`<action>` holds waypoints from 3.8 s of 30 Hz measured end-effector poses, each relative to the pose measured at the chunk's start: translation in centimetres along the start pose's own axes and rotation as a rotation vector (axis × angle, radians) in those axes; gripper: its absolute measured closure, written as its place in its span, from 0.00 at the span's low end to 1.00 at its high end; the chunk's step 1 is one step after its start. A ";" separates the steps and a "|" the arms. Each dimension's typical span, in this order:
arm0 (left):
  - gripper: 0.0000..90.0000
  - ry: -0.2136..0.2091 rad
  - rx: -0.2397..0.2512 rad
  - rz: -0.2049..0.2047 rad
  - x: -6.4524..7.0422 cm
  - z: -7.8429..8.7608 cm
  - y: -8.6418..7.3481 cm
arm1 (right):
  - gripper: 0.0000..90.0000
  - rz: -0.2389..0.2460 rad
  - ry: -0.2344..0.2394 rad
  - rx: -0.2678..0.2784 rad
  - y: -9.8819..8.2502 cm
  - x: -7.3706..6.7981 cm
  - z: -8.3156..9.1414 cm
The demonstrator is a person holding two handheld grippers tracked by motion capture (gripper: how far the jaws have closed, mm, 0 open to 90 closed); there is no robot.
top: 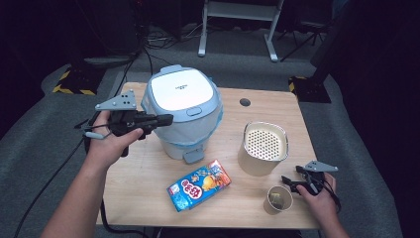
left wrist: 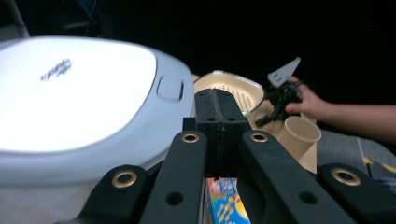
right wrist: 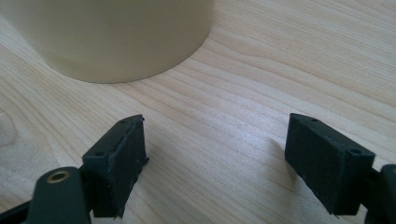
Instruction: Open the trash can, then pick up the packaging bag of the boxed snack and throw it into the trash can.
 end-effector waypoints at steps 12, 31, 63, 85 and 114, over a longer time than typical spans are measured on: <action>1.00 0.080 0.051 0.056 -1.3 -2.8 1.2 | 0.23 0.000 0.000 0.000 0.0 0.0 0.0; 1.00 0.118 -0.114 0.017 -1.4 -7.1 0.5 | 0.23 0.000 0.000 0.001 0.0 0.0 0.0; 0.73 0.138 -0.044 0.019 -0.8 -7.1 1.1 | 0.23 0.003 0.003 0.000 0.0 0.0 0.0; 0.46 0.110 -0.117 -0.021 4.6 -2.5 -2.7 | 0.23 0.005 0.007 -0.002 0.1 0.0 -0.1; 0.44 0.021 -0.335 0.214 9.7 -4.0 -18.9 | 0.23 0.007 0.010 -0.004 0.1 0.0 -0.1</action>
Point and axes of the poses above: each handheld gripper's, and its own axes: z roughly backward along the jaws, y roughly out of its top, x roughly to its right, the point moved 4 cm from there along -z, roughly forward along the jaws, and after that the axes turned 14 degrees about -z, right-handed, at the moved point
